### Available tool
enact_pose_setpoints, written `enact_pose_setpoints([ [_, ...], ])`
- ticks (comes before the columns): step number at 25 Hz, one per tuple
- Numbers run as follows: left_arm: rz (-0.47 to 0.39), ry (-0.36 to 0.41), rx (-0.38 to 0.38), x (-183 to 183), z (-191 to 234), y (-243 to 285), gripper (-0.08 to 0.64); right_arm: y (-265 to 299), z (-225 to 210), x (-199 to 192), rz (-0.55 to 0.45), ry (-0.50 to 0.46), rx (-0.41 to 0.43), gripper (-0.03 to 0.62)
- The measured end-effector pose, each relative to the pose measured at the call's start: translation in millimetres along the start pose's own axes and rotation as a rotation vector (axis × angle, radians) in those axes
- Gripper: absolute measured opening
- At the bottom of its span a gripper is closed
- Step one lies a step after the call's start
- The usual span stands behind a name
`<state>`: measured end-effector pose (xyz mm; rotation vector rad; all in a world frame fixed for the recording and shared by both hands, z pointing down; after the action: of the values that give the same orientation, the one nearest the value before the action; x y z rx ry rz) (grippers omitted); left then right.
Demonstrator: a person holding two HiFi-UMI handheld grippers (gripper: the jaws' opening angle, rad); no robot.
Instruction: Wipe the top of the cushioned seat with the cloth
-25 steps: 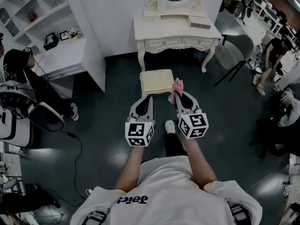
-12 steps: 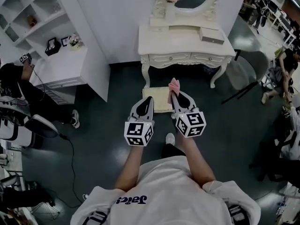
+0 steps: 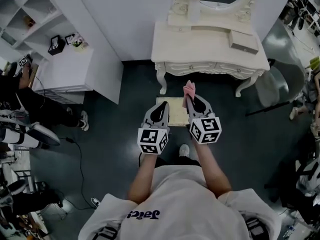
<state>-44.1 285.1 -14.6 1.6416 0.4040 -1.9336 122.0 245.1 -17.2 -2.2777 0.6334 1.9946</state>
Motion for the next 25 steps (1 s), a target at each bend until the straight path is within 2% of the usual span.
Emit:
enact_pose_setpoints([
  [4, 0.009, -0.034, 0.025, -18.3, 33.7, 12.5, 0.015, 45.2, -1.4, -21.3, 0.089, 0.005, -0.006, 0.028],
  [7, 0.018, -0.027, -0.003, -32.2, 69.1, 19.0, 0.015, 75.2, 9.7, -32.8, 0.115, -0.002, -0.026, 0.028],
  [14, 0.009, -0.062, -0.168, -51.4, 179.8, 50.8, 0.015, 161.5, 50.6, -56.3, 0.186, -0.036, -0.109, 0.028],
  [18, 0.026, -0.172, -0.299, -67.7, 238.0, 67.1, 0.014, 201.7, 71.8, -80.0, 0.263, -0.023, -0.124, 0.028],
  [20, 0.047, -0.187, -0.291, -84.7, 260.2, 78.1, 0.014, 213.0, 72.7, -102.3, 0.326, -0.003, -0.129, 0.028],
  [25, 0.151, -0.165, -0.159, -158.1, 286.3, 111.8, 0.014, 227.2, 44.7, -181.6, 0.493, 0.018, -0.139, 0.028],
])
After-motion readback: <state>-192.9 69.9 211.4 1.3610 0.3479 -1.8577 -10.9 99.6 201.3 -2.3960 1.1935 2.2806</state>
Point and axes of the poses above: the fingertips, and each gripper's own axes: y forward along the fingers, z to its left, x out of its top, the point moved 8 cm from there along -y, backward along the fingers, and after that the axes turned 12 degrees about -x, right-handed, at the moved point
